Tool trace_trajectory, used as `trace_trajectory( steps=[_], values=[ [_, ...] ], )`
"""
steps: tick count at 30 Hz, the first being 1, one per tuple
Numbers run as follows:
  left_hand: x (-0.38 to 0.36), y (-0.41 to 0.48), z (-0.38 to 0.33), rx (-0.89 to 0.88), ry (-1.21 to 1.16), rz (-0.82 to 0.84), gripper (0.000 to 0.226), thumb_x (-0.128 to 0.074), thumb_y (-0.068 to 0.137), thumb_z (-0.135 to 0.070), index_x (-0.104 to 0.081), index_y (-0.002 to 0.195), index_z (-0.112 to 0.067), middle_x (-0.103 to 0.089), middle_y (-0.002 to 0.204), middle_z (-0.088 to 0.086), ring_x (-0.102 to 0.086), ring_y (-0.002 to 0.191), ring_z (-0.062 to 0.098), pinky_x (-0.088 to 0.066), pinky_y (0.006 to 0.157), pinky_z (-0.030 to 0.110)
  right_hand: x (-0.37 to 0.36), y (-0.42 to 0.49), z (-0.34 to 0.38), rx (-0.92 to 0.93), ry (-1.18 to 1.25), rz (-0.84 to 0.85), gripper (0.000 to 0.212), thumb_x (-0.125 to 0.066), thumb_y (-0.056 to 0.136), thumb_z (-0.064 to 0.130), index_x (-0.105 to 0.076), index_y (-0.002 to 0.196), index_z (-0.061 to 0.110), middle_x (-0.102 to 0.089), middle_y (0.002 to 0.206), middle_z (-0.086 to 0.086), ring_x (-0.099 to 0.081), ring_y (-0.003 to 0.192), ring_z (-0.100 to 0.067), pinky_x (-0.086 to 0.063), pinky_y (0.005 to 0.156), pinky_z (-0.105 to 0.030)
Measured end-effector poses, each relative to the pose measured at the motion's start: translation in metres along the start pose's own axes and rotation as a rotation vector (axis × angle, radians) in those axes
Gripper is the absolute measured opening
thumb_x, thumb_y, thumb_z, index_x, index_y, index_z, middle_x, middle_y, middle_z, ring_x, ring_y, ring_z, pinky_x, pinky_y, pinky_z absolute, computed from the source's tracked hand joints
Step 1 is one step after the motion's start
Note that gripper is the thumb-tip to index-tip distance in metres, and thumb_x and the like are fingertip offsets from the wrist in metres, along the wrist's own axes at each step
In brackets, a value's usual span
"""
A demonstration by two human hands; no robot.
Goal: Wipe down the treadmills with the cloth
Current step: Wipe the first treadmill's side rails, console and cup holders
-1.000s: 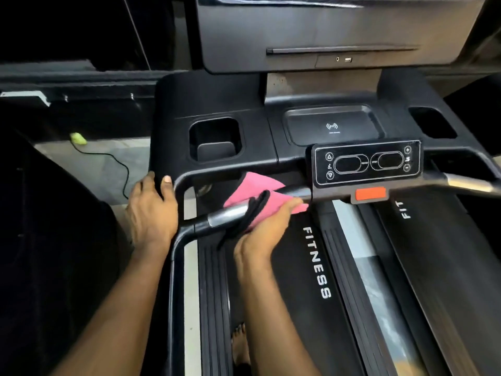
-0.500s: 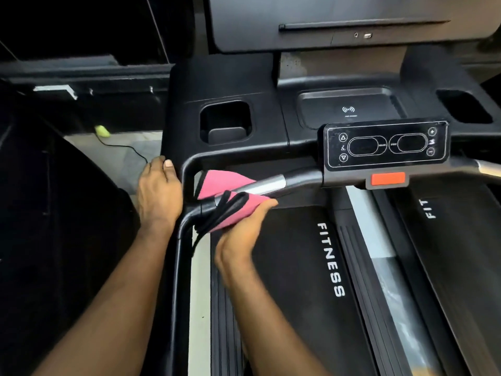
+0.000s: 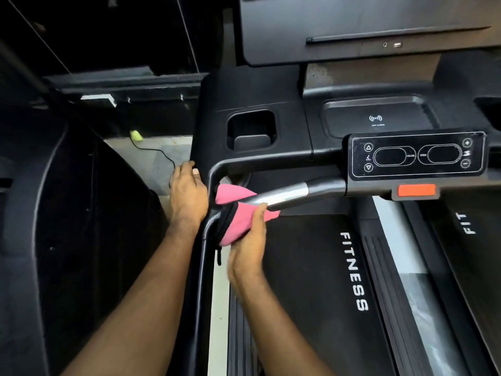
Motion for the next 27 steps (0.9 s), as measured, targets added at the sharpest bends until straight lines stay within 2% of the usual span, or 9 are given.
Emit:
trace_trajectory(
  steps=[3,8,10,12,14,16,18,22,27],
  values=[
    [0.0,-0.002,0.002,0.025,-0.031,0.013,0.037,-0.04,0.105,-0.011,-0.055,0.139,-0.007,-0.055,0.141,0.011,-0.046,0.134,0.028,-0.032,0.116,0.038,0.029,-0.009,0.023,0.12,-0.286,-0.068,0.068,-0.072,0.072,0.068,-0.069,0.117,0.016,-0.076,0.107,-0.006,-0.071,0.106,-0.032,-0.051,0.101,-0.058],
    [0.01,-0.02,0.021,0.1,-0.213,0.155,0.042,-0.043,0.105,-0.007,-0.054,0.144,-0.016,-0.054,0.147,0.002,-0.046,0.139,0.018,-0.027,0.113,0.018,0.008,-0.076,0.113,0.395,-0.74,-0.1,0.026,-0.056,0.102,0.036,-0.07,0.102,0.014,-0.072,0.081,0.009,-0.068,0.078,-0.002,-0.051,0.077,-0.027],
    [0.019,-0.032,0.021,0.086,-0.198,0.136,0.041,-0.043,0.105,-0.008,-0.055,0.143,-0.015,-0.058,0.144,0.004,-0.051,0.135,0.018,-0.031,0.112,0.019,-0.045,-0.088,0.145,0.54,-0.912,-0.016,0.029,-0.048,0.104,0.042,-0.064,0.098,0.019,-0.069,0.08,0.012,-0.066,0.084,-0.009,-0.047,0.082,-0.032],
    [0.024,-0.044,0.024,0.098,-0.217,0.069,0.041,-0.042,0.102,-0.015,-0.058,0.14,-0.016,-0.065,0.134,0.006,-0.059,0.124,0.02,-0.042,0.106,0.025,-0.098,-0.073,0.152,0.617,-1.294,-0.023,0.039,-0.038,0.103,0.05,-0.059,0.111,0.017,-0.072,0.098,0.005,-0.063,0.1,-0.025,-0.04,0.097,-0.041],
    [0.029,-0.052,0.031,0.142,-0.241,-0.009,0.042,-0.042,0.098,-0.019,-0.06,0.136,-0.019,-0.07,0.12,0.01,-0.065,0.111,0.027,-0.051,0.096,0.035,-0.133,-0.039,0.12,0.481,-1.746,0.024,0.053,-0.033,0.103,0.049,-0.057,0.128,0.01,-0.067,0.124,-0.01,-0.057,0.119,-0.033,-0.025,0.113,-0.05],
    [0.031,-0.051,0.04,0.206,-0.258,-0.045,0.037,-0.045,0.099,-0.012,-0.06,0.133,-0.021,-0.071,0.113,0.011,-0.067,0.105,0.03,-0.054,0.093,0.043,-0.143,-0.015,0.065,0.275,-2.079,0.213,0.048,-0.036,0.102,0.04,-0.065,0.124,0.01,-0.065,0.127,-0.01,-0.054,0.128,-0.034,-0.025,0.115,-0.054],
    [0.032,-0.051,0.04,0.224,-0.263,-0.042,0.035,-0.048,0.101,-0.013,-0.06,0.132,-0.023,-0.072,0.112,0.009,-0.068,0.104,0.027,-0.054,0.093,0.042,-0.135,-0.004,0.035,0.131,-2.04,0.294,0.055,-0.034,0.104,0.047,-0.068,0.119,0.007,-0.067,0.124,-0.01,-0.056,0.126,-0.032,-0.035,0.111,-0.047],
    [0.033,-0.049,0.036,0.223,-0.215,-0.073,0.036,-0.04,0.103,-0.009,-0.06,0.132,-0.02,-0.071,0.112,0.014,-0.065,0.103,0.034,-0.05,0.09,0.039,-0.114,0.037,0.04,-0.087,-1.451,0.111,0.077,-0.032,0.096,0.073,-0.065,0.113,0.004,-0.067,0.114,-0.019,-0.063,0.111,-0.03,-0.045,0.103,-0.035],
    [0.031,-0.047,0.035,0.245,-0.188,-0.052,0.038,-0.039,0.103,-0.006,-0.06,0.131,-0.02,-0.07,0.111,0.013,-0.066,0.102,0.032,-0.051,0.089,0.035,-0.113,0.039,0.05,0.02,-1.493,0.056,0.058,-0.041,0.103,0.053,-0.064,0.12,0.003,-0.068,0.111,-0.013,-0.064,0.111,-0.033,-0.046,0.09,-0.03]
  ],
)
Point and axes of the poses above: each hand's wrist, its own y-axis towards the middle knuckle, its own x-axis out of the back of the hand, z = x × y, the point moved 10 cm from there along y, towards the middle knuckle
